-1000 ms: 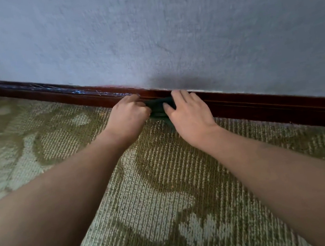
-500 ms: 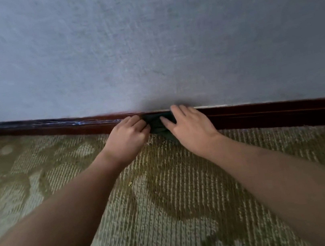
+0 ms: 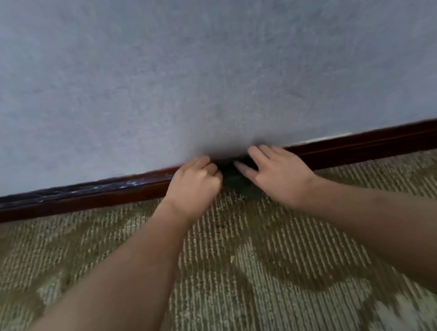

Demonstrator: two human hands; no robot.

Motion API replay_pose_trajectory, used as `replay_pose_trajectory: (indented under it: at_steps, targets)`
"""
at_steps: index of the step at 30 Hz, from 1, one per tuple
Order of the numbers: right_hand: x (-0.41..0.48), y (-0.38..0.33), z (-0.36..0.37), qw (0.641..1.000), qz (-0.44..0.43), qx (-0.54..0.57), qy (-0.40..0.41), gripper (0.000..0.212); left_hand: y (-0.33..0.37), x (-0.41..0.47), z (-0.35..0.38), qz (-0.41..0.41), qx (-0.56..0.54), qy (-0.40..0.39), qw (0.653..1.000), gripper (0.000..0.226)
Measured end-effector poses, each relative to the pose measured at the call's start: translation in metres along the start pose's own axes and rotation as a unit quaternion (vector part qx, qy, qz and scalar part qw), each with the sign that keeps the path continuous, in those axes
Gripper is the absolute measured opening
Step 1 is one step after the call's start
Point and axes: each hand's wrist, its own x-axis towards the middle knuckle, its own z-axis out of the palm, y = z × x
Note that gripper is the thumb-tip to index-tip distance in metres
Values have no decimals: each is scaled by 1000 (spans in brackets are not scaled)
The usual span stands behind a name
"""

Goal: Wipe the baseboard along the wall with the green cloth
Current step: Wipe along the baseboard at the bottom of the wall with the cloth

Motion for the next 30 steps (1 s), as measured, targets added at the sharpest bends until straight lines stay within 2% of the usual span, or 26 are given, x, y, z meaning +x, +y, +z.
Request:
replay_pose_trajectory:
  at_steps: [4, 7, 9, 12, 16, 20, 25, 30]
  targets:
    - [14, -14, -25, 999, 30, 16, -12, 47, -18, -12, 2, -43, -26, -33, 998, 31]
    - [14, -19, -30, 998, 41, 39, -23, 44, -22, -16, 7, -45, -47, -45, 997, 33]
    - [7, -20, -21, 998, 26, 31, -46, 50, -16, -17, 9, -43, -54, -60, 996, 31]
    - [5, -11, -3, 999, 13, 11, -48, 62, -11, -13, 13, -14, -18, 19, 1000, 16]
    - [3, -2, 6, 999, -3, -30, 28, 70, -6, -9, 22, -14, -25, 71, 997, 15]
    - [-1, -3, 14, 997, 17, 11, 75, 69, -6, -12, 22, -22, -46, 89, 995, 22]
    - [3, -2, 33, 997, 16, 77, 8, 69, -3, -8, 23, -37, -91, 63, 993, 25]
    - [-2, -11, 39, 983, 53, 178, 7, 71, 1, -5, 20, -74, -120, 32, 989, 26]
